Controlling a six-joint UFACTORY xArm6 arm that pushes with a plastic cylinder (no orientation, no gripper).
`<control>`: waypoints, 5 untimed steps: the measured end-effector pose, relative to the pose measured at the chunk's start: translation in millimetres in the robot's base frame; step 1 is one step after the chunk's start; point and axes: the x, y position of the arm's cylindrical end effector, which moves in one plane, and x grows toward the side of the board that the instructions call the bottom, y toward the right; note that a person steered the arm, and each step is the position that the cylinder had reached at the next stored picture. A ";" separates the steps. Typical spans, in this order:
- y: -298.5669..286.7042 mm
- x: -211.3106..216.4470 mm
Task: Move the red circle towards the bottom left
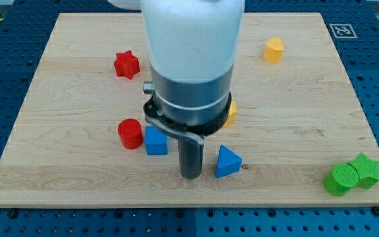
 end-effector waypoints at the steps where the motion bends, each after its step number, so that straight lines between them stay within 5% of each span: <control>1: 0.0 -33.0; 5: -120.1 -63.9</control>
